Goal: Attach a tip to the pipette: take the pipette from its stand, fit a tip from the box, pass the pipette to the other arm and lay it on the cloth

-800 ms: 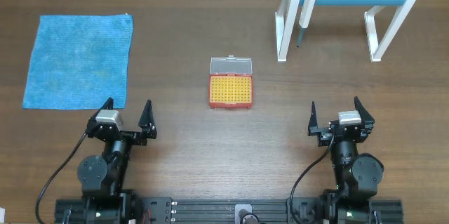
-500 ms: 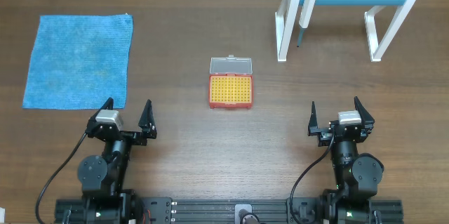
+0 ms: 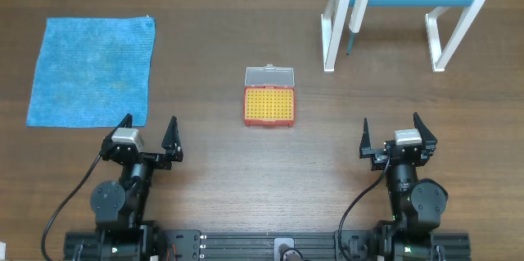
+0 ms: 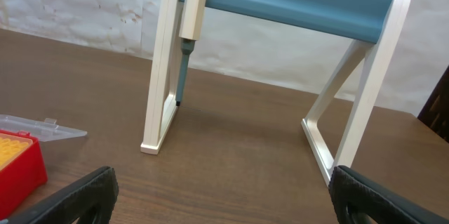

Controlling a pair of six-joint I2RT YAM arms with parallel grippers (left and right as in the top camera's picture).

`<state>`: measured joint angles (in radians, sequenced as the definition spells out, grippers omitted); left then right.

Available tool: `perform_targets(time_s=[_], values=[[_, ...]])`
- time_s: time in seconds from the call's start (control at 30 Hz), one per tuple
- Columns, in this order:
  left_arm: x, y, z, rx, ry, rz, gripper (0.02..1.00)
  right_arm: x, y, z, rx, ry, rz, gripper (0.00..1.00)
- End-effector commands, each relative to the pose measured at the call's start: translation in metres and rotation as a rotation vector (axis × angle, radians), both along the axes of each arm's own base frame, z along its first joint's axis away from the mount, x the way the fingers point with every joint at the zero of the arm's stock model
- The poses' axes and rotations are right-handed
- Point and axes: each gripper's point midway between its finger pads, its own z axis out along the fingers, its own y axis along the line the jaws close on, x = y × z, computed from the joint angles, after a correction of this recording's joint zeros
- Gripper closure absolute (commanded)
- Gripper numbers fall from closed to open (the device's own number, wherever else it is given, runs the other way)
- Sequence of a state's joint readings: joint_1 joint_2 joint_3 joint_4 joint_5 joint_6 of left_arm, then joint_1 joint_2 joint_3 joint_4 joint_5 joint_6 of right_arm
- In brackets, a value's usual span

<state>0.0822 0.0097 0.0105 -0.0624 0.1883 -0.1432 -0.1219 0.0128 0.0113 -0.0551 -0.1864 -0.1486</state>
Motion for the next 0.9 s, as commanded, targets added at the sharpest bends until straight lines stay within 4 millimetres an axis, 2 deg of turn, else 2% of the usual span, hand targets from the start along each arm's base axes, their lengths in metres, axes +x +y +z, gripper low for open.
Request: perform_targets(time_s=[0.03,0.37,0.53,0.57,0.63,0.67,0.7,0.77,0.8,0.9], values=[[0.000,-0.004,-0.001,-0.010,0.001,-0.019,0.042,0.000,0.003,0.000,-0.003,-0.007,0.015,0.027],[0.000,-0.004,-0.001,-0.010,0.001,-0.019,0.042,0.000,0.003,0.000,-0.003,-0.008,0.016,0.027],[0.000,-0.004,-0.001,-0.010,0.001,-0.019,0.045,-0.001,0.010,0.005,-0.004,-0.027,0.053,0.027],[0.000,-0.004,-0.001,-0.010,0.001,-0.019,0.045,-0.002,0.017,0.012,-0.006,-0.056,0.097,0.027],[0.000,-0.004,-0.001,-0.010,0.001,-0.019,0.045,-0.013,0.053,0.041,0.003,-0.175,0.315,0.027],[0.000,-0.004,-0.001,-0.010,0.001,-0.019,0.045,-0.014,0.057,0.048,0.044,-0.189,0.341,0.027],[0.000,-0.004,-0.001,-0.010,0.001,-0.019,0.042,-0.011,0.053,0.048,0.066,-0.182,0.320,0.027],[0.000,-0.004,-0.001,-0.010,0.001,-0.019,0.045,0.009,0.022,0.039,0.087,-0.130,0.135,0.027],[0.000,-0.004,-0.001,-0.010,0.001,-0.019,0.045,0.016,0.014,0.042,0.088,-0.135,0.093,0.027],[0.000,-0.004,-0.001,-0.010,0.001,-0.019,0.045,0.044,0.010,0.065,0.097,-0.145,0.091,0.027]])
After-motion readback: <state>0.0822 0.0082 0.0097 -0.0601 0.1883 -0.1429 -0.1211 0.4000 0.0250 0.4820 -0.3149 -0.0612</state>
